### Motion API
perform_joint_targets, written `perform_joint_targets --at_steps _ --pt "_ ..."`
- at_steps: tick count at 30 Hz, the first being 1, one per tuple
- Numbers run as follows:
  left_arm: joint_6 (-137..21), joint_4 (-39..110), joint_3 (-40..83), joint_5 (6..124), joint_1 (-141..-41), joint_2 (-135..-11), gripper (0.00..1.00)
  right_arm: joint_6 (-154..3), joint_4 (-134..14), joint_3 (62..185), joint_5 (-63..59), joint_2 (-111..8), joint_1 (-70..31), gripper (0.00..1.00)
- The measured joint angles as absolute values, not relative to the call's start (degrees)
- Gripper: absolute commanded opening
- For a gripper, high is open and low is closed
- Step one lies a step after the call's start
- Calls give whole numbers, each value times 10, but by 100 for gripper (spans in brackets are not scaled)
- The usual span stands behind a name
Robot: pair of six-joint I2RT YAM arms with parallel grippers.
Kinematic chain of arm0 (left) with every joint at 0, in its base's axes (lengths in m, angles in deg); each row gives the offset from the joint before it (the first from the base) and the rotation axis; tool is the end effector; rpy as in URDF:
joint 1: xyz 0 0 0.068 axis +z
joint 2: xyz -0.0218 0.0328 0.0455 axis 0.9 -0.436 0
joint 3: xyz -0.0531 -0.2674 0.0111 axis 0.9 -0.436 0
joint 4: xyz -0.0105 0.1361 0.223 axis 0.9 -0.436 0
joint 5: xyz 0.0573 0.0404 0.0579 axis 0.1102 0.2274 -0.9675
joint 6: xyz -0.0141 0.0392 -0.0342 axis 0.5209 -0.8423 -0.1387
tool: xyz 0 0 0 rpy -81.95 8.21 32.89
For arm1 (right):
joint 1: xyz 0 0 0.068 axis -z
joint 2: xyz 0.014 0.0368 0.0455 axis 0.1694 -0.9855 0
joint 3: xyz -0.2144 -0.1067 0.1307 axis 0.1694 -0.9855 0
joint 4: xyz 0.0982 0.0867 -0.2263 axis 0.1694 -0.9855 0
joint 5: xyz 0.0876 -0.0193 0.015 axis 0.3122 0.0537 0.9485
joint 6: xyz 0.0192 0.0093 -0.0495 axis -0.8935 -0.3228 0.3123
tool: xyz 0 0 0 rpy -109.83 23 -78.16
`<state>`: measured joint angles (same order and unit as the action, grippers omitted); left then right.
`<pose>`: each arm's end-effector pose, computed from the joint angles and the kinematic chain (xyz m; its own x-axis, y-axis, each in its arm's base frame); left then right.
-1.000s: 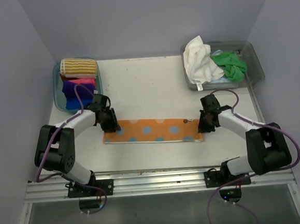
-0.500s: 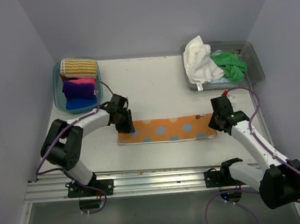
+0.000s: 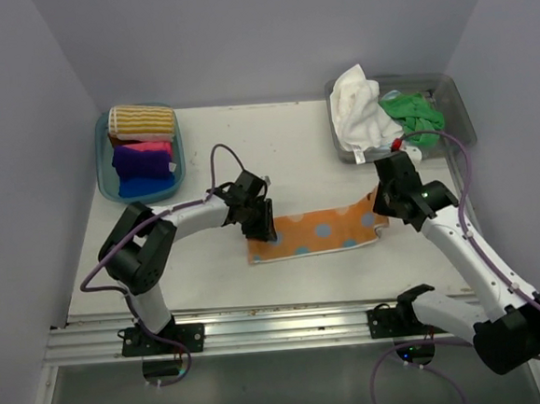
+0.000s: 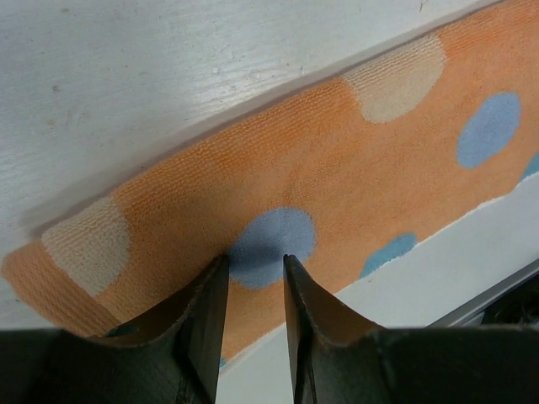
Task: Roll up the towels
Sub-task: Fold the towel
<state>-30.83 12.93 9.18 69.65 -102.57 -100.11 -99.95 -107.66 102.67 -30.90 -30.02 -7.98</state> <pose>0.2670 -0.2220 0.1526 -0.9741 -0.0029 -0.2259 0.0984 0.8946 -0.4358 0.1944 0.0486 0.2942 -0.6959 0.2820 -0.6604 0.3281 0.9429 0.0569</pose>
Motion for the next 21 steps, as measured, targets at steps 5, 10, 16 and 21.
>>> perform_joint_targets --at_steps 5,10,16,21 --pt "-320 99 109 696 -1027 -998 38 -996 -1103 1113 -311 -345 -171 0" --pt "-348 40 147 698 -1016 -933 42 -989 -1124 1185 -312 -396 -230 0" --pt "-369 23 138 699 -926 -827 36 -987 -1125 1212 -311 -439 -288 0" --pt "-376 23 62 698 -887 -823 1 -990 -1124 1225 -311 -470 -334 0"
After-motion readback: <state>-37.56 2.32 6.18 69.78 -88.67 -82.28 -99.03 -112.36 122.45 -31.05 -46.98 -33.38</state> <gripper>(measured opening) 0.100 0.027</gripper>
